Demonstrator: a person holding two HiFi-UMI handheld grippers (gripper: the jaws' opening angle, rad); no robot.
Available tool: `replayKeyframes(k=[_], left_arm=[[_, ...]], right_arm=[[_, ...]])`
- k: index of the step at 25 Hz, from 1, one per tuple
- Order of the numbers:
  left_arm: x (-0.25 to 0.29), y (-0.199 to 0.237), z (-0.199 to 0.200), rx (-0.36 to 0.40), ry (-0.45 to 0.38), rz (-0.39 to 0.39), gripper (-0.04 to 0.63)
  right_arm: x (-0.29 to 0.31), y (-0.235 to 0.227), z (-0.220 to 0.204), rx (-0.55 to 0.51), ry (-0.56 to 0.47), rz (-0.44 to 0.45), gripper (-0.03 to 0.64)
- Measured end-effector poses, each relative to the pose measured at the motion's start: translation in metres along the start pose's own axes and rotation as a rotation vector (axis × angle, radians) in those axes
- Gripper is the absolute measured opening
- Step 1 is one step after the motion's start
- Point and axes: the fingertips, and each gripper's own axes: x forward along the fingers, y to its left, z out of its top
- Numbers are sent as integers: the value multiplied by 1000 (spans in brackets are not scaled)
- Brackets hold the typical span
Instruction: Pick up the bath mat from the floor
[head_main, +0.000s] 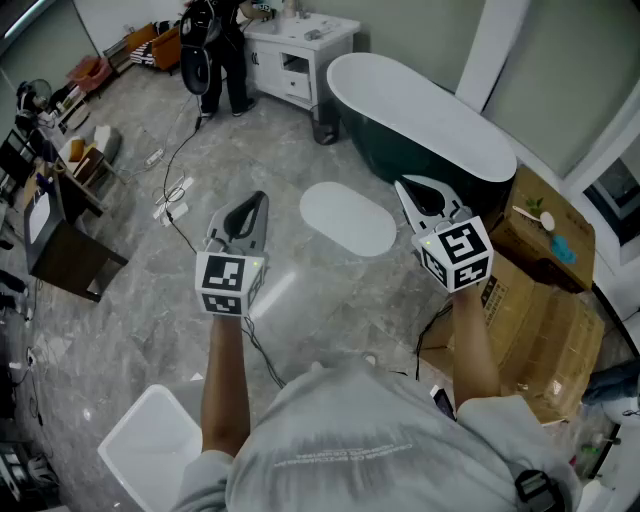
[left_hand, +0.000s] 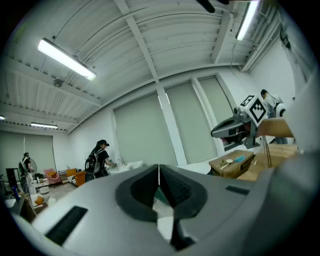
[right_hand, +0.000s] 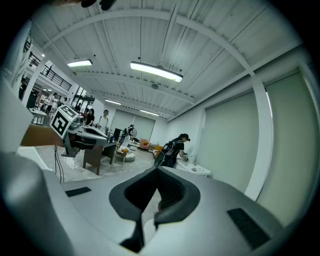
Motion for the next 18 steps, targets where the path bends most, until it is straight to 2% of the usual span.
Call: replayKeyframes(k=[10,18], left_arm=[[-4,-1,-8,-10,17,6,19],[-9,10,-18,-24,30,14,20]], right_arm=[[0,4,4,20,-40,6,8],[13,17,-2,13,-24,25,8]])
